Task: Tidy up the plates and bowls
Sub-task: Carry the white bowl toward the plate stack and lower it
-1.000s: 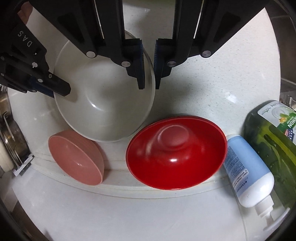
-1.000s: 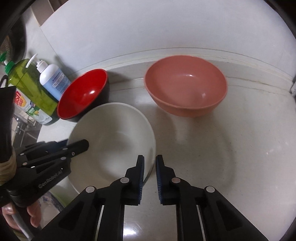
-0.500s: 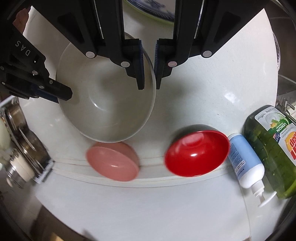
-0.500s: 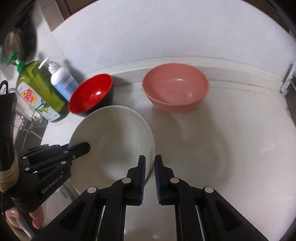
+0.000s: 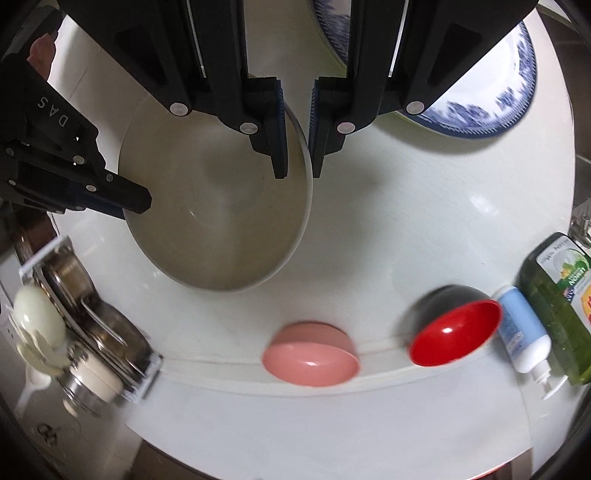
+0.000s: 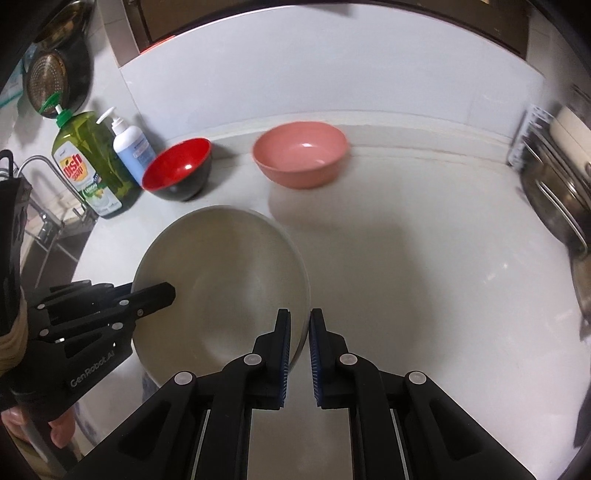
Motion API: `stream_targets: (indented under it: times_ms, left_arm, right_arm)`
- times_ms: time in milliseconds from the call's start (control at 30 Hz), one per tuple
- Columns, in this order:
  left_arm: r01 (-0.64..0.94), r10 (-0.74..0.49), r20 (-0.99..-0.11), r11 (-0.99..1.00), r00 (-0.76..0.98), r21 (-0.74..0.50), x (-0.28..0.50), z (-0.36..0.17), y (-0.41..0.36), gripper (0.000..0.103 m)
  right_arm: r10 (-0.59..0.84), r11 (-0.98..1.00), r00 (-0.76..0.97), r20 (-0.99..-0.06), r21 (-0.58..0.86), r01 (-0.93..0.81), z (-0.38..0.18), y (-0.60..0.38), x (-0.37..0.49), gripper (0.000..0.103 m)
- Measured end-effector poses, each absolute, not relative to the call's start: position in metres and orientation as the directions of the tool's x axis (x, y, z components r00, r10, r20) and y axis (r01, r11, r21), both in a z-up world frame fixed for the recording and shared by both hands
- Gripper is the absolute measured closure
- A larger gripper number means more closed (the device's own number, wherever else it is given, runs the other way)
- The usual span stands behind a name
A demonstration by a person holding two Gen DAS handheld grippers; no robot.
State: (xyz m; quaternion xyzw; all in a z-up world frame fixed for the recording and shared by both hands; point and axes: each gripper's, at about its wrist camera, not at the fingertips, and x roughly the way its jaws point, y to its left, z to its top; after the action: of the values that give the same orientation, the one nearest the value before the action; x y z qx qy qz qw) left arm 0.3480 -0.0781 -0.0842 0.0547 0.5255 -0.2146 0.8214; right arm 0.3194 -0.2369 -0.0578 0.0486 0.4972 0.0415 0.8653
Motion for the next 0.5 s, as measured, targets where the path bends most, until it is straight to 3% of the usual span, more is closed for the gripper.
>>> stream_targets:
  times_ms: [500]
  left_arm:
    - [0.466,-0.309,-0.916,0.869,0.255,-0.163,0.307,-0.108,-0.128,0.090]
  right_arm:
    - [0.078,0.990,0.427,-0.901,0.121,0.074,-0.088,-0.291,0.263,0.092]
